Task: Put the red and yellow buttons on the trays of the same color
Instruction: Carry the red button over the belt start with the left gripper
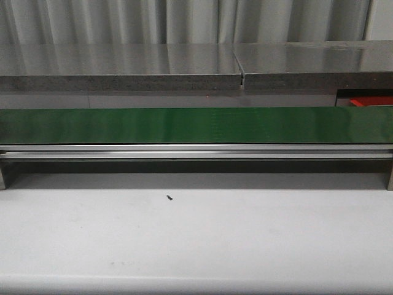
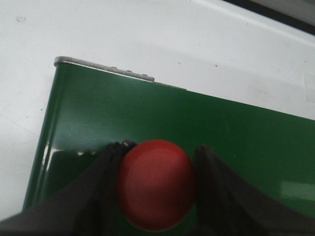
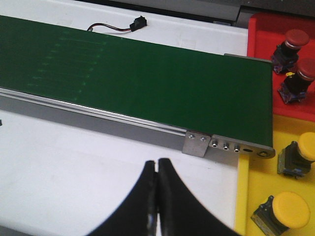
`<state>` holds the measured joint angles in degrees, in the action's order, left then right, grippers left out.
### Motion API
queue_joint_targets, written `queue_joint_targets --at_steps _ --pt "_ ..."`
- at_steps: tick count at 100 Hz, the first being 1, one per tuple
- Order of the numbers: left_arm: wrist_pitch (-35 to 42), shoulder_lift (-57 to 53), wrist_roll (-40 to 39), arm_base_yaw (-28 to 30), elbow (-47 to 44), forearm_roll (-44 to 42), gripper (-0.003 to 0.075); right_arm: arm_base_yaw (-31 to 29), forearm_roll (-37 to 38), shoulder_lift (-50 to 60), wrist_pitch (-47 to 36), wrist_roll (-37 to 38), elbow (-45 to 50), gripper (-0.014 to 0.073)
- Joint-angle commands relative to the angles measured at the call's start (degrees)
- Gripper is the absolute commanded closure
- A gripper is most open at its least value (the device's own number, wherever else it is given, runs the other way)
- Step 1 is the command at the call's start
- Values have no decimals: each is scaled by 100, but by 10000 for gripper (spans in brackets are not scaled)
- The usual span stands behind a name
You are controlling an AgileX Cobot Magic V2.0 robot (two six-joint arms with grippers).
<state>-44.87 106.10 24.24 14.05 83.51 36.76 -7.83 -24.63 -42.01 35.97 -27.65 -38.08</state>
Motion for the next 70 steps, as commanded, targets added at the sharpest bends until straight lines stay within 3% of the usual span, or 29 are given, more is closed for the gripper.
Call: queue_joint_targets --at_steps 1,13,22,34,53,61,70 --pt "229 -281 14 -26 94 210 739 9 -89 36 -299 -51 -140 661" --pt "229 -281 14 -26 94 145 720 9 -89 36 -299 -51 -140 661" --pt "229 -281 23 -26 94 103 654 9 -89 36 -299 -51 -140 661" --pt "198 -281 23 -26 94 103 491 9 -89 36 -299 -51 -140 661" --pt "156 -281 207 -26 94 250 113 9 -89 36 -299 -51 -140 661" --pt "145 -293 210 -26 94 285 36 9 -89 36 -299 -51 -140 661" --pt "119 -303 219 -26 105 285 41 9 -89 36 -299 -51 -140 661"
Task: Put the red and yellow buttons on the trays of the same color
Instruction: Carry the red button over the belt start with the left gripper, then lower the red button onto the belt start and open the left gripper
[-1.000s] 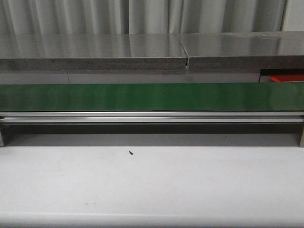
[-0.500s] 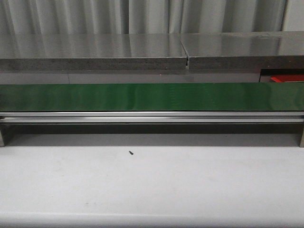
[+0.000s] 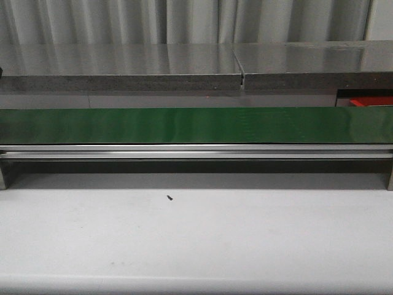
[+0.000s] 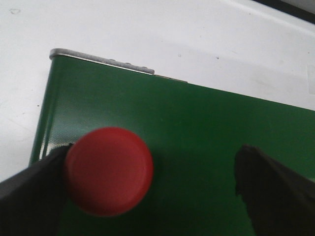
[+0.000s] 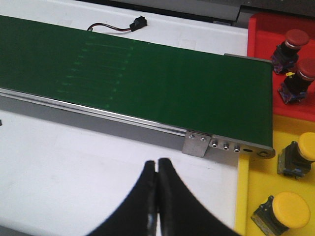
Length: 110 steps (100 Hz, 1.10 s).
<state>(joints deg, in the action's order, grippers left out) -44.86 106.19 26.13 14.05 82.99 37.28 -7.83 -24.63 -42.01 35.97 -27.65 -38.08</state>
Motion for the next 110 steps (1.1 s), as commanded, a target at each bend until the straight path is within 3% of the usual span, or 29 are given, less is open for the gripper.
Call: queue_joint_targets --at_steps 1,32,54,82,110 --pt "118 -325 41 -26 158 233 42 9 -89 36 -299 -51 -140 661" --pt "466 -547 130 -26 210 202 50 9 -89 36 -299 -51 -140 661" --pt "541 -568 140 111 737 84 50 9 -89 36 -299 -51 -140 661" --pt "618 -297 140 749 1082 -404 50 9 -89 36 -299 -51 -140 661" --pt "1174 446 140 1185 1084 -700 50 9 -89 36 -299 -51 -140 661"
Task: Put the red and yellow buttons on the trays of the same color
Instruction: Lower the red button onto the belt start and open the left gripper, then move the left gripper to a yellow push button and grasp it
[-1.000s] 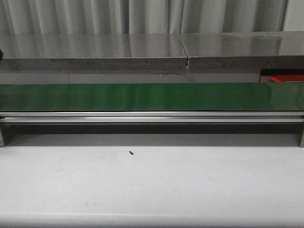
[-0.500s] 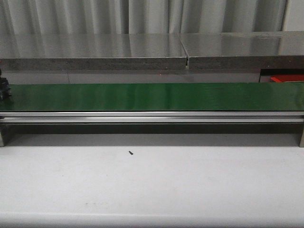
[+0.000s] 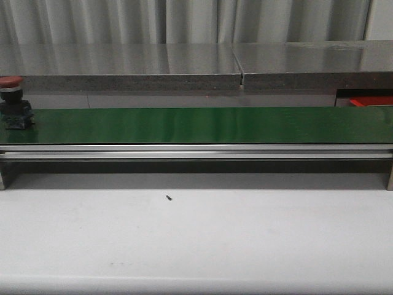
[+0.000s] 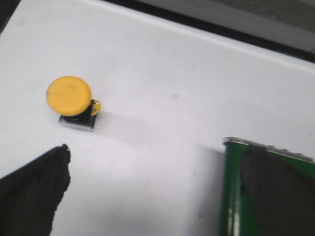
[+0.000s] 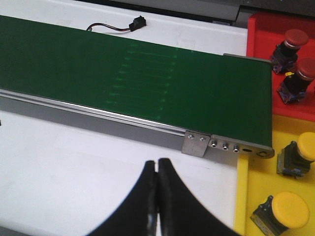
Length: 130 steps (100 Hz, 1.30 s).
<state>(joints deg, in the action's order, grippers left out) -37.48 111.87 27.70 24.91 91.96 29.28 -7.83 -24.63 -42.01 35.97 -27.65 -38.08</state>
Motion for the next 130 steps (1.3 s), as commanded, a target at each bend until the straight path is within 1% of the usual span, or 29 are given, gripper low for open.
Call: queue_joint_targets --at_steps 1,29,72,94,99,104,111,116,118,123,130 --pt "450 -88 -17 109 187 100 50 9 -89 36 -299 -51 -140 661" --pt "1158 527 -17 194 250 14 50 9 -89 36 -299 -51 -140 661" --pt "1208 1516 -17 194 1496 57 50 9 -89 36 -299 -51 -140 661" --pt "1289 1698 -17 194 1743 57 58 9 -89 36 -299 -51 -140 661" --pt "1300 1711 -17 194 1742 65 88 9 -89 36 -299 -51 -140 661" --pt "1300 1711 -17 194 1742 65 142 9 -89 36 -299 -51 -140 661" --pt "1300 1711 -17 194 1742 65 255 9 -89 36 -299 -51 -140 661" --pt "1287 1711 -17 194 1742 79 363 9 -89 36 -299 -51 -140 661" --pt "1286 1711 -17 194 1742 81 389 9 -89 36 -299 -51 -140 661" --pt "1260 1711 -17 194 1742 91 489 9 -89 36 -299 -51 -140 661" --pt "1191 1711 -17 194 1742 118 594 9 -89 36 -299 -51 -140 661"
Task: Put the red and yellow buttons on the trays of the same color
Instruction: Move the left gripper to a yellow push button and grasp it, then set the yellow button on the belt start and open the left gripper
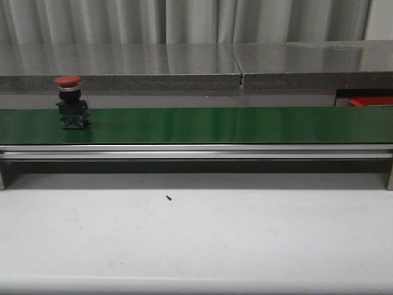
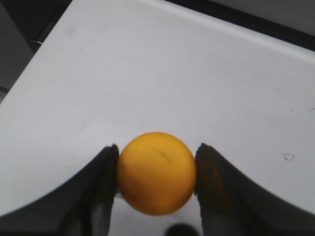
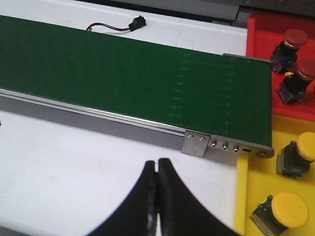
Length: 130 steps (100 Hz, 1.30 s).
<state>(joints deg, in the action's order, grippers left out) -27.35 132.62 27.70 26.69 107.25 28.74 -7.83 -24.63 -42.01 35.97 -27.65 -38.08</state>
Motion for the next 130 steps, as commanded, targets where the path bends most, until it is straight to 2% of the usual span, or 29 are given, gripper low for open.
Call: queue_joint_targets --at_steps 1,14,36,67,80,107,130 --pt "177 -364 -17 16 213 171 603 9 -89 36 -299 -51 -140 661" --pt "-37 -398 -17 16 213 208 739 9 -89 36 -299 -51 -140 661" --pt "-506 -857 -17 16 213 796 739 9 -89 36 -299 -51 -140 661" --pt "-1577 -2136 -29 16 80 1311 739 9 -89 36 -299 -51 -140 661" --pt "-1565 -2809 -29 6 -514 1708 739 9 -89 36 -299 -51 -140 661" --pt "-1463 -4190 240 -236 -2104 1733 739 9 -89 36 -299 -51 -140 661" --pt "-946 -4489 338 -679 -3030 1733 739 9 -89 36 -299 -51 -140 661"
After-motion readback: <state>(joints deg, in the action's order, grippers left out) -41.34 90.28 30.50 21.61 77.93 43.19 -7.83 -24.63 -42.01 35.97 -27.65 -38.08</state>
